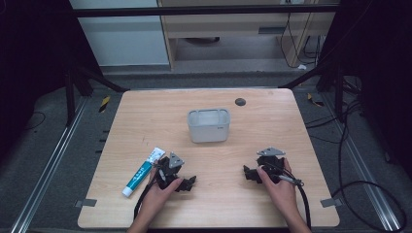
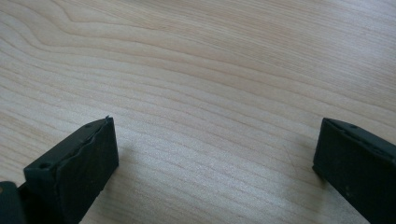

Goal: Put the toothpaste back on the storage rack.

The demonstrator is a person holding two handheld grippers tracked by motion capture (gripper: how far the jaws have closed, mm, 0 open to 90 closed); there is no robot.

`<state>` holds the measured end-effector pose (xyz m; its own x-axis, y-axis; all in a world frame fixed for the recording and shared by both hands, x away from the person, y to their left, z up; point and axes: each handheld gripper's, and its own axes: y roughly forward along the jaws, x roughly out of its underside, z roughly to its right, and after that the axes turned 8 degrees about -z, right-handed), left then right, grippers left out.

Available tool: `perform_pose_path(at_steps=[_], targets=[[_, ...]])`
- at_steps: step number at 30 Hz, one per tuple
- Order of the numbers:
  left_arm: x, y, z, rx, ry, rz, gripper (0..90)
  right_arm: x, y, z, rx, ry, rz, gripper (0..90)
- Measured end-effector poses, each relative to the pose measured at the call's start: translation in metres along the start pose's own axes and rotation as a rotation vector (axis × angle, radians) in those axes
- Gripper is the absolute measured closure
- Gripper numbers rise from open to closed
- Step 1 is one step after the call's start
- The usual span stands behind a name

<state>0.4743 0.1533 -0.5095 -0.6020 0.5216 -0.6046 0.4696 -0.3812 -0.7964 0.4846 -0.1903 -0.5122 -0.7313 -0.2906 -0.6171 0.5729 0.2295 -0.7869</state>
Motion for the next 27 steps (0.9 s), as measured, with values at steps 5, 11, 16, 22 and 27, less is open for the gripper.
perform_pose_path(at_steps=[5,11,16,22,27], targets=[[-0.003,-0.002,-0.001,-0.002,0.019,-0.012,1.8,0.0,0.0,0.004,-0.028,-0.035,-0.001,0.3],[-0.014,-0.025,-0.004,-0.059,0.075,-0.007,2.6,0.001,-0.001,0.005,-0.032,-0.048,0.0,0.3],[-0.023,-0.051,-0.016,-0.121,0.115,-0.045,3.0,0.006,-0.004,0.006,-0.039,-0.05,0.001,0.3],[-0.029,-0.078,-0.035,-0.16,0.114,-0.114,2.8,0.01,-0.008,0.008,-0.032,-0.048,0.001,0.4],[-0.027,-0.083,-0.045,-0.185,0.156,-0.222,3.3,0.012,-0.009,0.009,-0.031,-0.046,0.002,0.3]])
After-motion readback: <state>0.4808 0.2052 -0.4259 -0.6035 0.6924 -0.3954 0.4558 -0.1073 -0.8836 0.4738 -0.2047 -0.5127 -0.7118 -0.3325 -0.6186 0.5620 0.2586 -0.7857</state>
